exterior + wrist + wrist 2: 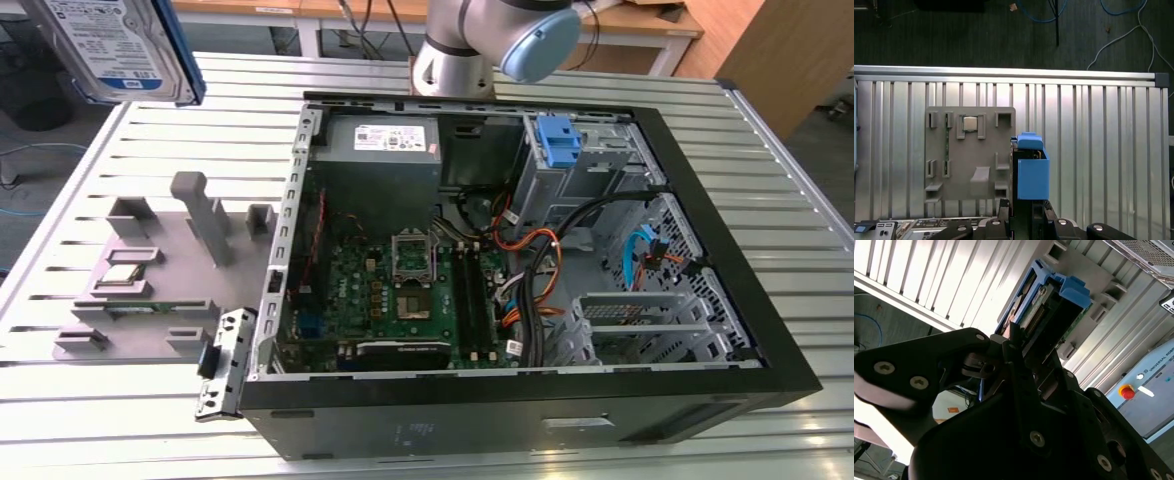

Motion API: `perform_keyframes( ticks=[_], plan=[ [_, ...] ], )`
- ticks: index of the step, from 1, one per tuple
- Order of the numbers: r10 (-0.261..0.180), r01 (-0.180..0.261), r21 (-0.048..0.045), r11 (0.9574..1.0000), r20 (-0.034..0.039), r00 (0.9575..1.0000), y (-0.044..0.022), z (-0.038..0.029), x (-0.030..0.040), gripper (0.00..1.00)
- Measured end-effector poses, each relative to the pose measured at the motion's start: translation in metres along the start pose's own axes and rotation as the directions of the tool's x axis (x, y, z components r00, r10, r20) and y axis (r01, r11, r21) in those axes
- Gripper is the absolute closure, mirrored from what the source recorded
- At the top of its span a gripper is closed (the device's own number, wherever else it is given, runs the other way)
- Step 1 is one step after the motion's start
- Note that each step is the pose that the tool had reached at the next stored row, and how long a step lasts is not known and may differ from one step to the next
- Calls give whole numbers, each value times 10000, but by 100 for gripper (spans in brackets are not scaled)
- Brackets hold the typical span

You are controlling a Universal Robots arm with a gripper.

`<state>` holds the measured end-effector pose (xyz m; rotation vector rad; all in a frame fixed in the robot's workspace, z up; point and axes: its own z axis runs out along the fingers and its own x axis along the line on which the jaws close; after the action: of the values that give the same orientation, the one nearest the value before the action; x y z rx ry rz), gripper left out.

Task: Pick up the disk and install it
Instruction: 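Pick up the disk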

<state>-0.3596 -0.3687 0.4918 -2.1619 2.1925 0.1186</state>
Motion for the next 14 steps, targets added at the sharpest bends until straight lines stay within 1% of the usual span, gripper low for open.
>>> perform_keyframes(
  ticks=[9, 14],
  plan=[
    [0, 0, 0, 10000, 0, 10000, -87, -1, -1, 65],
    [0, 0, 0, 10000, 0, 10000, -119, -1, -2, 65]
  ],
)
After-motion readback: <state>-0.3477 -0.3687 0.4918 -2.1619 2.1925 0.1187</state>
